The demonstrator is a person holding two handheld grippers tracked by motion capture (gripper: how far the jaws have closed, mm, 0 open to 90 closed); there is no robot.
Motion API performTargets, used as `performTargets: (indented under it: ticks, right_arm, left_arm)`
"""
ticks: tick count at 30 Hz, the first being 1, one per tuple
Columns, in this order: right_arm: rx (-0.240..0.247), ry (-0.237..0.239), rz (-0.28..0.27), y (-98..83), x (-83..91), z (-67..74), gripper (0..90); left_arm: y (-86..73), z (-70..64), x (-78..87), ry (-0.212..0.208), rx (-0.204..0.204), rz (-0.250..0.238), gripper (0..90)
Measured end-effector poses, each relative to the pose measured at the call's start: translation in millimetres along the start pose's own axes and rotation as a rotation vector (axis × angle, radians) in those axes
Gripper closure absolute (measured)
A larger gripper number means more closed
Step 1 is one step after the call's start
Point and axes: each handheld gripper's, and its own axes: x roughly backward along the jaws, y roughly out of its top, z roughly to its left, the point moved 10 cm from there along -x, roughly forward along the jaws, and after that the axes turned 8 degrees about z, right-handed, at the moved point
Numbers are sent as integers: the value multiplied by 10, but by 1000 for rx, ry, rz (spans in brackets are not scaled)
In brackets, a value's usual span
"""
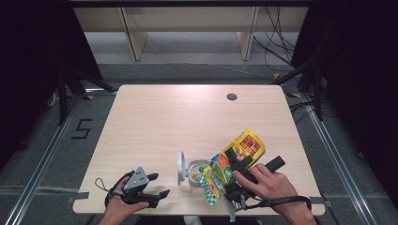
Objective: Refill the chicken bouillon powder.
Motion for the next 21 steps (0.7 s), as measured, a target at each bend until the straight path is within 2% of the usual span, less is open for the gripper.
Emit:
performTargets:
  ticks: [1,2,4,5,6,7,9,13,14,15,17,18,20,21]
  right_arm:
    - [-9,1,12,-1,3,16,555]
    - [13,3,9,8,-10,23,555]
    - [9,36,-4,26,-30,75,555]
    - [2,24,-4,26,-32,68,555]
    - [6,40,-7,30,-33,77,556]
    - [4,17,1,26,-23,54,556]
    - [1,6,-5,26,-13,34,556]
    - [12,17,1,36,-25,57,556]
    - [-18,25,0,36,-23,81,556]
    - [2,21,-8,36,-29,67,556]
    - [-20,25,4,34,-24,80,556]
    - [4,17,-5,41,-27,61,556]
    - [4,23,-11,49,-31,71,556]
    - [1,27,-11,49,-35,74,556]
  left_arm:
    - [-16,16,16,0,-21,20,258]
    - [-5,11,11,0,-10,7,258]
    - [-4,16,11,1,-14,8,258]
    - [-11,19,19,6,-20,15,258]
    - [-13,16,22,2,-20,16,258]
    - [-7,12,22,0,-19,13,258]
    - [4,10,3,1,-9,-1,258]
    - [4,10,11,-2,-15,2,258]
    - [7,10,7,-3,-13,-1,258]
    - [-3,11,13,-1,-14,9,258]
    - [-9,11,12,3,-7,11,258]
    - [-1,6,7,-1,-3,3,258]
    - [7,5,-6,-1,-5,-5,258]
    - [-15,20,4,10,-17,18,258]
